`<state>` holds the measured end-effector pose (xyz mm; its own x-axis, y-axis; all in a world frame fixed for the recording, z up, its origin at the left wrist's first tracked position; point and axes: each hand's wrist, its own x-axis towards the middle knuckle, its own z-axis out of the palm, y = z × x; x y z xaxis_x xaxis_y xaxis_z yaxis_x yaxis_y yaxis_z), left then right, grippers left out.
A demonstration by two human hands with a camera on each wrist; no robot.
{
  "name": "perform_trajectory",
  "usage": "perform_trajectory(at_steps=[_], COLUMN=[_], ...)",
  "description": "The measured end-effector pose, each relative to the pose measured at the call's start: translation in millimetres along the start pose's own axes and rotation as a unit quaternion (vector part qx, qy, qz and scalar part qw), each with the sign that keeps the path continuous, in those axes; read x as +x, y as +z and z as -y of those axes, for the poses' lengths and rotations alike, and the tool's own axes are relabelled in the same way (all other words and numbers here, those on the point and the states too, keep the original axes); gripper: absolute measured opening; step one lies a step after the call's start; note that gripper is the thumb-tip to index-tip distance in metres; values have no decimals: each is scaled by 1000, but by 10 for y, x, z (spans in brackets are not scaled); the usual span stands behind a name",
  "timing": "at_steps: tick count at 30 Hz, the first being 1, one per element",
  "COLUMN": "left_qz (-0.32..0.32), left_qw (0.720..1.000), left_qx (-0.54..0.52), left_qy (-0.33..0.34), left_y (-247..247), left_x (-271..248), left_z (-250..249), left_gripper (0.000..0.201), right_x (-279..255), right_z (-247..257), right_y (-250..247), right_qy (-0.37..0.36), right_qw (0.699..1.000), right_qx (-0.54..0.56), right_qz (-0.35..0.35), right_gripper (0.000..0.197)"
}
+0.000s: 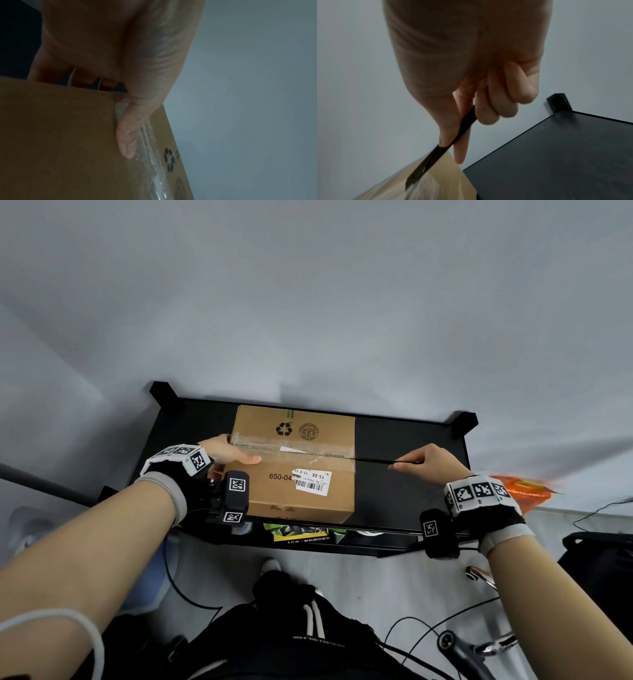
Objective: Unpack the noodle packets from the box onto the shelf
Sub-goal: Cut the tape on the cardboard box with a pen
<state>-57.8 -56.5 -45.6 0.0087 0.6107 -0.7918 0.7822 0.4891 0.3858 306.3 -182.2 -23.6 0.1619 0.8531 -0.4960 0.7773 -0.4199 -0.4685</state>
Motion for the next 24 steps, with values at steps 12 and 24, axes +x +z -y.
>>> perform_trajectory(at_steps=[12,24], left_qz=[-220,-37], left_qw=[941,862], left_qx=[193,428], left_qy=[172,271], left_y=[281,1002], left_x=[-389,-440], left_z=[-515,-651], left_gripper=[78,133], right_x=[-95,-217], right_z=[-134,44], right_y=[7,536], right_qy=[43,98], right_qw=[970,923], right_qx=[237,370], right_qz=[-19,-30], right_gripper=[39,23])
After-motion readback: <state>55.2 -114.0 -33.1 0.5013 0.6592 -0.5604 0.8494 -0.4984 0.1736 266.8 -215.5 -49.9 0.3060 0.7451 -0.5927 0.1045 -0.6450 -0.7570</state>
